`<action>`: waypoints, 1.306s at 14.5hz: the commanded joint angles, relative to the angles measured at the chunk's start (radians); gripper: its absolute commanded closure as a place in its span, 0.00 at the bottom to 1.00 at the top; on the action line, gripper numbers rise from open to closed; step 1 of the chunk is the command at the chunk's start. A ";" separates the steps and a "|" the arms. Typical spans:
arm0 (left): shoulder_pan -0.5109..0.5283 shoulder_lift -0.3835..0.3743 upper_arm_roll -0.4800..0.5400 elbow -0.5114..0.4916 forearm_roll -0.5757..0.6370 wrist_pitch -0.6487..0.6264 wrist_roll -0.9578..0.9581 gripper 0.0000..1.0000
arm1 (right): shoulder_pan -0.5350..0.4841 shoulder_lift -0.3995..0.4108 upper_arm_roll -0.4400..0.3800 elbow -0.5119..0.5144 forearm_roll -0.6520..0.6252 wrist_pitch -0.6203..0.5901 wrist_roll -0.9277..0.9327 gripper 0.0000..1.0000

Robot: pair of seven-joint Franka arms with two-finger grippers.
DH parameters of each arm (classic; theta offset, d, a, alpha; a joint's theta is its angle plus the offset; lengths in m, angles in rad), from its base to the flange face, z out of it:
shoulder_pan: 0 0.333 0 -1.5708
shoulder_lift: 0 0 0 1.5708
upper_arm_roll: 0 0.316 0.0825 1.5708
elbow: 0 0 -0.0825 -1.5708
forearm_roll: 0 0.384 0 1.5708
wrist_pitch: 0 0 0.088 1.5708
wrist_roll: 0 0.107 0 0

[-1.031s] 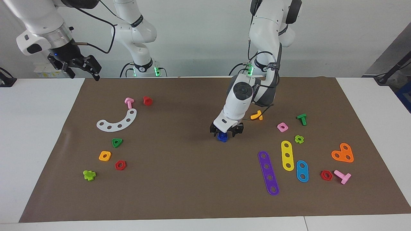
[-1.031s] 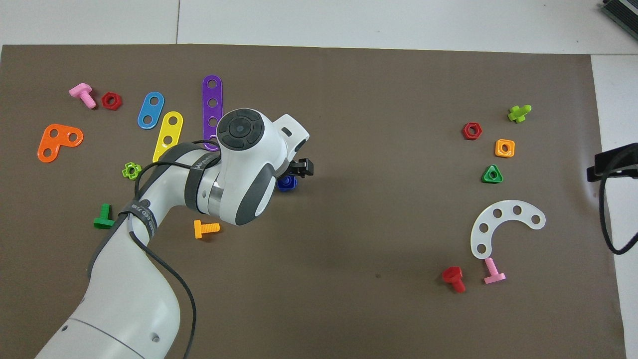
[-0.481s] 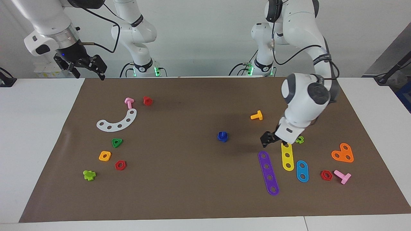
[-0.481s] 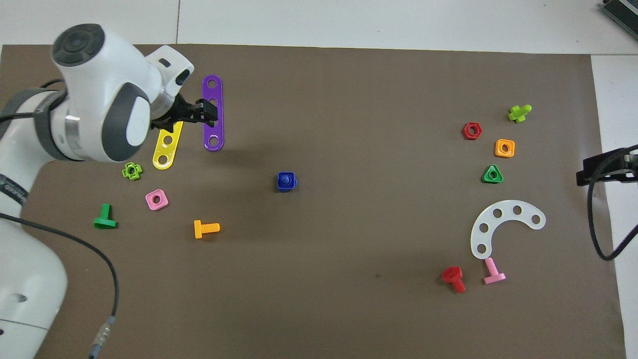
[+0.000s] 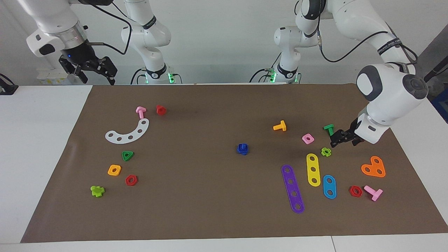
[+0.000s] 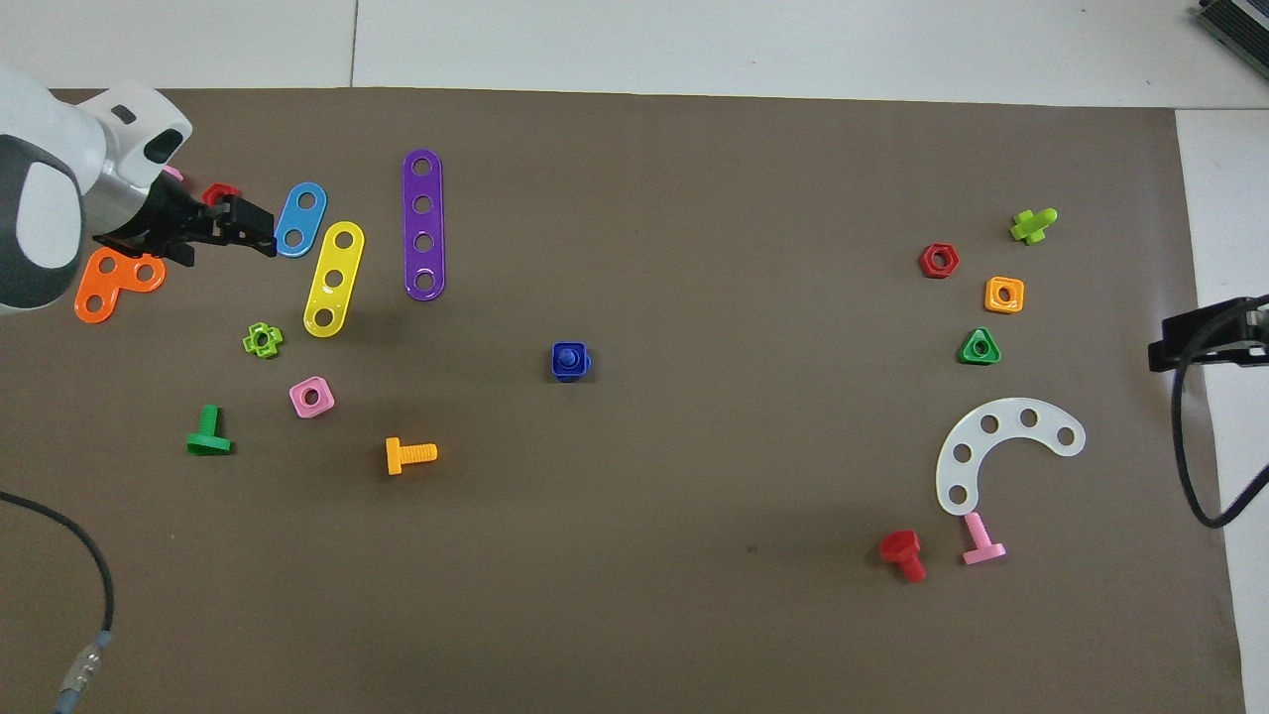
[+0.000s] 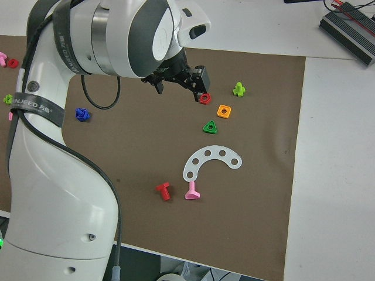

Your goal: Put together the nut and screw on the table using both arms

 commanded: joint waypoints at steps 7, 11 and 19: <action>-0.024 -0.282 -0.012 -0.050 0.048 -0.171 -0.018 0.00 | -0.004 -0.021 0.004 -0.022 0.007 0.001 -0.003 0.00; -0.024 -0.296 -0.017 -0.036 0.066 -0.191 -0.018 0.00 | -0.006 -0.021 0.004 -0.022 0.007 0.001 -0.003 0.00; -0.030 -0.322 -0.021 -0.030 0.067 -0.206 -0.016 0.00 | -0.006 -0.021 0.004 -0.022 0.007 0.001 -0.003 0.00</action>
